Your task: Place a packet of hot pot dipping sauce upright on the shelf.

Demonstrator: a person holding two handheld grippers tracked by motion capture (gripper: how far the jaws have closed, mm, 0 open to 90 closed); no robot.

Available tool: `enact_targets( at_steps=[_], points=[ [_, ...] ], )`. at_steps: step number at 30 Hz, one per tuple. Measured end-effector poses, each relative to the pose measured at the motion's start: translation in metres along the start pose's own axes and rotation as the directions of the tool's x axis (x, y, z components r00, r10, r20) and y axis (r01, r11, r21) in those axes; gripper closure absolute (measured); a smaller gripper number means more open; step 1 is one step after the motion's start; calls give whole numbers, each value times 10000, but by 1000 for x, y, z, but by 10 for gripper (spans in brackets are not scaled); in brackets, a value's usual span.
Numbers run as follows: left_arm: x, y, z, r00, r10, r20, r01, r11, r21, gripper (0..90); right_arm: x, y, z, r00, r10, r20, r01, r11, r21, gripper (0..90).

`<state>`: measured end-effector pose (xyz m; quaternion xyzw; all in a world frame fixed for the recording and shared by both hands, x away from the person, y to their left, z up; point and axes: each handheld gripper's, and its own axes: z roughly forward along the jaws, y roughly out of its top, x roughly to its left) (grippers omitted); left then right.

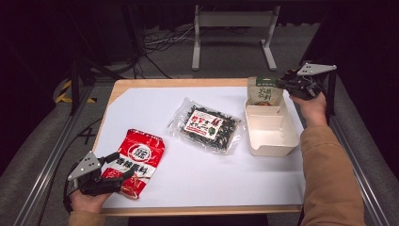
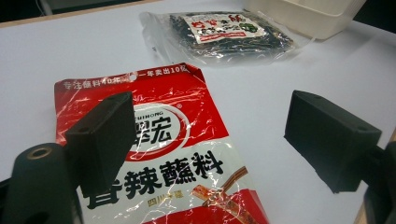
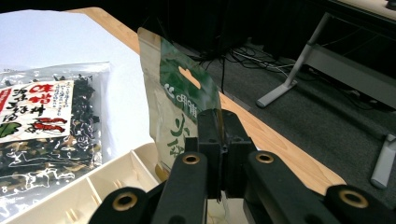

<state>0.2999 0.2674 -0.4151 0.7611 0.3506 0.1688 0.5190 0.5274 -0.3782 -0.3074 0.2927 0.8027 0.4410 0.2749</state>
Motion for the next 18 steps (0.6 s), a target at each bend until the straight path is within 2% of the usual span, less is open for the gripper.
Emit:
enact_targets(
  at_steps=[6,12,14,15,18],
  points=[
    [0,0,1,10000,21,0,-21,10000,-41,168,2,0,0,9997,72,213,-77,9997,226,876],
    [0,2,4,9997,156,-184,-154,9999,69,166,6,2,-1,9998,128,179,-131,9997,212,815],
    [0,2,5,9995,210,-229,-208,9998,81,164,7,3,-2,9997,148,176,-150,9999,81,763],
    [0,3,5,9994,257,-243,-255,9996,72,163,8,4,-3,9996,238,181,-239,9997,9,707],
    [0,4,7,9996,200,-184,-199,9998,48,157,7,6,-5,9976,690,97,-687,9971,-318,587]
  ],
)
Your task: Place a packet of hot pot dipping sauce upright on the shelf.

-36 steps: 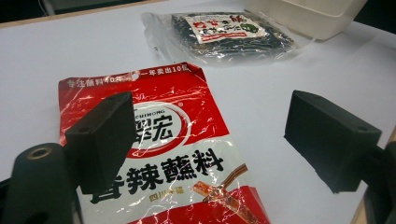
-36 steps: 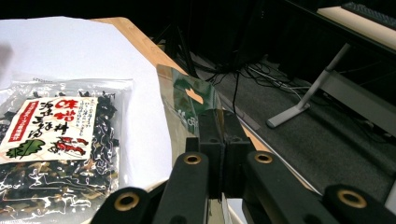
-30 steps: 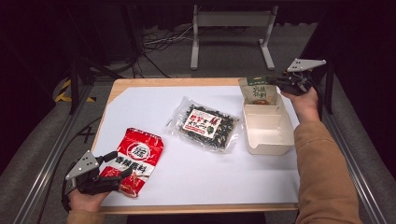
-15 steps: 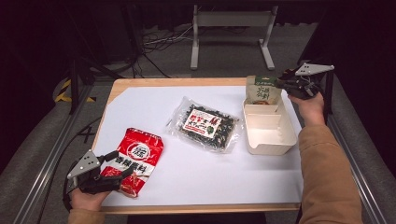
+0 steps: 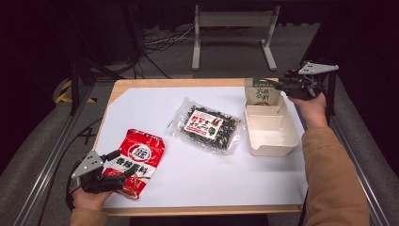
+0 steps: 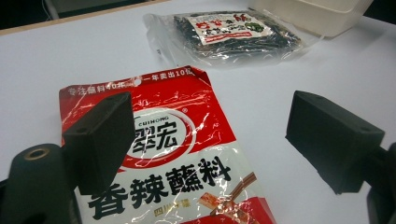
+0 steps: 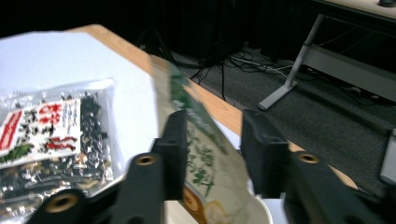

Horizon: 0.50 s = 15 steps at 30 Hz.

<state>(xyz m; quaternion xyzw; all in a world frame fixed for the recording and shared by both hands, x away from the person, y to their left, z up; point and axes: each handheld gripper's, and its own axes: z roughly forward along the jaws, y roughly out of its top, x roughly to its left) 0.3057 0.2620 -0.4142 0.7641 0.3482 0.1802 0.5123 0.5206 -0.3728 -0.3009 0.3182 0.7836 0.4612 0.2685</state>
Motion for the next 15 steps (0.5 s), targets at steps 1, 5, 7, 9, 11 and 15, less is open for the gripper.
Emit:
enact_targets(
  at_steps=[1,5,7,9,11,15],
  points=[
    [0,1,0,10000,51,-11,-51,10000,8,155,0,1,-1,10000,45,72,-45,10000,-30,543],
    [1,3,2,10000,39,31,-39,10000,5,155,3,4,-6,9995,236,210,-231,9995,-236,463],
    [2,3,2,10000,29,3,-29,10000,-48,155,5,6,-9,9992,259,313,-251,9994,-238,439],
    [2,6,3,10000,81,-34,-81,10000,22,155,8,9,-11,9989,270,387,-260,9994,-247,417],
    [2,7,4,10000,56,-69,-56,9999,111,156,11,12,-13,9971,533,541,-532,9986,-30,383],
    [2,9,4,9998,145,-126,-141,9995,266,157,19,18,-16,9969,552,557,-559,9984,119,360]
  ],
)
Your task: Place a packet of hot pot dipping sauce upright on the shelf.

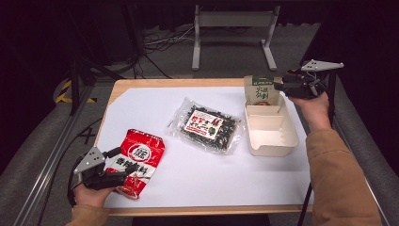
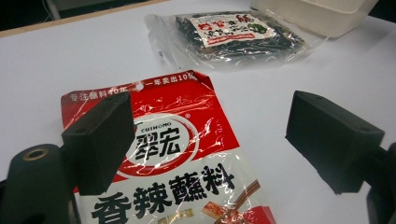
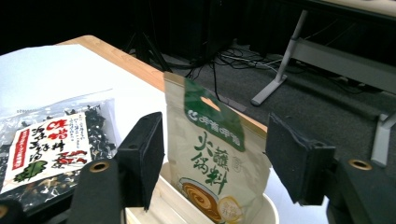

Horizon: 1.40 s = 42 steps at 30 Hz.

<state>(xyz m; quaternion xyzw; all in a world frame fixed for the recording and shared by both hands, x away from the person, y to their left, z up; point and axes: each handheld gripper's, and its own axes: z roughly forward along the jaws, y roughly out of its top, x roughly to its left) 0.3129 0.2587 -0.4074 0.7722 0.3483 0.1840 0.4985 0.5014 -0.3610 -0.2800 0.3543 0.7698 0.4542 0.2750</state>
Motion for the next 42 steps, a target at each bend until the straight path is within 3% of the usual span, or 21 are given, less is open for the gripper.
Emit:
enact_targets(
  at_steps=[5,13,20,26,32,35,36,42],
  points=[
    [-1,4,-1,9999,0,-134,3,9997,238,152,16,10,-7,9989,-309,-342,302,9993,-224,343],
    [2,7,1,9995,252,-207,-244,9990,386,140,42,21,-14,9925,-407,-1154,373,9988,-308,366],
    [3,8,2,9997,222,-128,-217,9991,363,140,69,28,-12,9816,-581,-1821,548,9982,-236,380],
    [2,7,0,9996,234,-174,-228,9993,302,141,94,33,-7,9675,-715,-2425,672,9974,-260,382],
    [3,8,-3,9995,218,-222,-216,9997,97,139,120,38,1,9481,-961,-3032,901,9954,-336,375],
    [3,8,-5,9999,45,-127,-48,9997,-223,117,130,39,5,9391,-1010,-3284,971,9949,-285,373],
    [5,9,-8,9999,-148,25,149,9985,-531,111,133,40,6,9367,-1033,-3344,1002,9946,-266,371],
    [8,10,-11,9993,-331,194,344,9969,-714,96,148,40,11,9198,-1061,-3777,1035,9943,-272,364]
  ],
)
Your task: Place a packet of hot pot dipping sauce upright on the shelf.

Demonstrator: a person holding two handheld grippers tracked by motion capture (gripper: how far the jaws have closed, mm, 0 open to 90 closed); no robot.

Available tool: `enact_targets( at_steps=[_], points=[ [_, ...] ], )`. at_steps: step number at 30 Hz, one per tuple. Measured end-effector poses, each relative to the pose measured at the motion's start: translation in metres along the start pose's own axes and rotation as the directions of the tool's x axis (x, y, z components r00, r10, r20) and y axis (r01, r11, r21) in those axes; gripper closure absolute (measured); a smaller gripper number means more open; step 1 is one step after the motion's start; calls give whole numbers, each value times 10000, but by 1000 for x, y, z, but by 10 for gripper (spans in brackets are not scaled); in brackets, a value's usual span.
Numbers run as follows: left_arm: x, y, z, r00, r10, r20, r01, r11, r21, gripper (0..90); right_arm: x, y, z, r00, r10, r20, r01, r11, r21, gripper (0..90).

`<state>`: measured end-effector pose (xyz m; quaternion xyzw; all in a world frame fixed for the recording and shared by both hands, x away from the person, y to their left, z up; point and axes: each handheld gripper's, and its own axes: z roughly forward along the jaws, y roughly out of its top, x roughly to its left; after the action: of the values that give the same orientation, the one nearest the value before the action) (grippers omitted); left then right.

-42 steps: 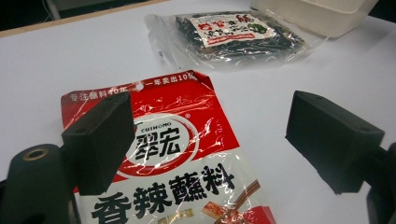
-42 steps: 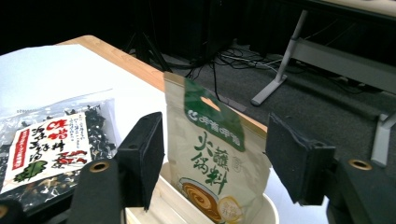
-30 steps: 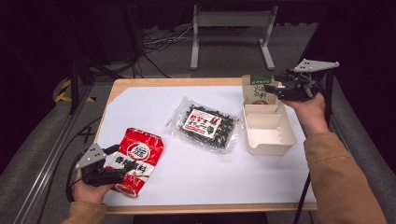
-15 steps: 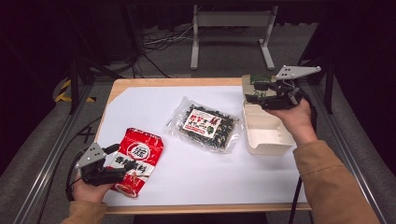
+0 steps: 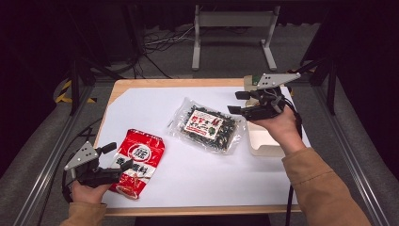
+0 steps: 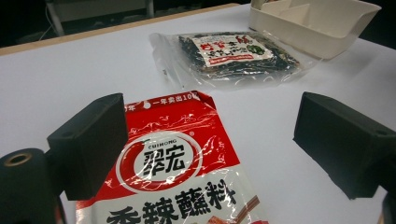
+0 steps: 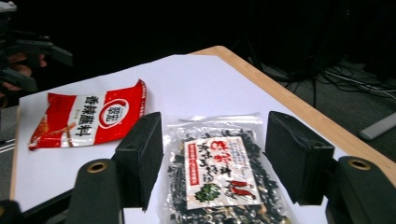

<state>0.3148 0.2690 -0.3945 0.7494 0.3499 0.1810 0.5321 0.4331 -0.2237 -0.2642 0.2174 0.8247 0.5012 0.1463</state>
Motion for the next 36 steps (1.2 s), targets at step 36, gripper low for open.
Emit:
enact_targets(
  at_steps=[36],
  points=[
    [-2,-17,-45,9934,-774,-843,750,9967,-321,22,60,4,132,9708,121,-2396,129,9946,1026,302]
  ],
)
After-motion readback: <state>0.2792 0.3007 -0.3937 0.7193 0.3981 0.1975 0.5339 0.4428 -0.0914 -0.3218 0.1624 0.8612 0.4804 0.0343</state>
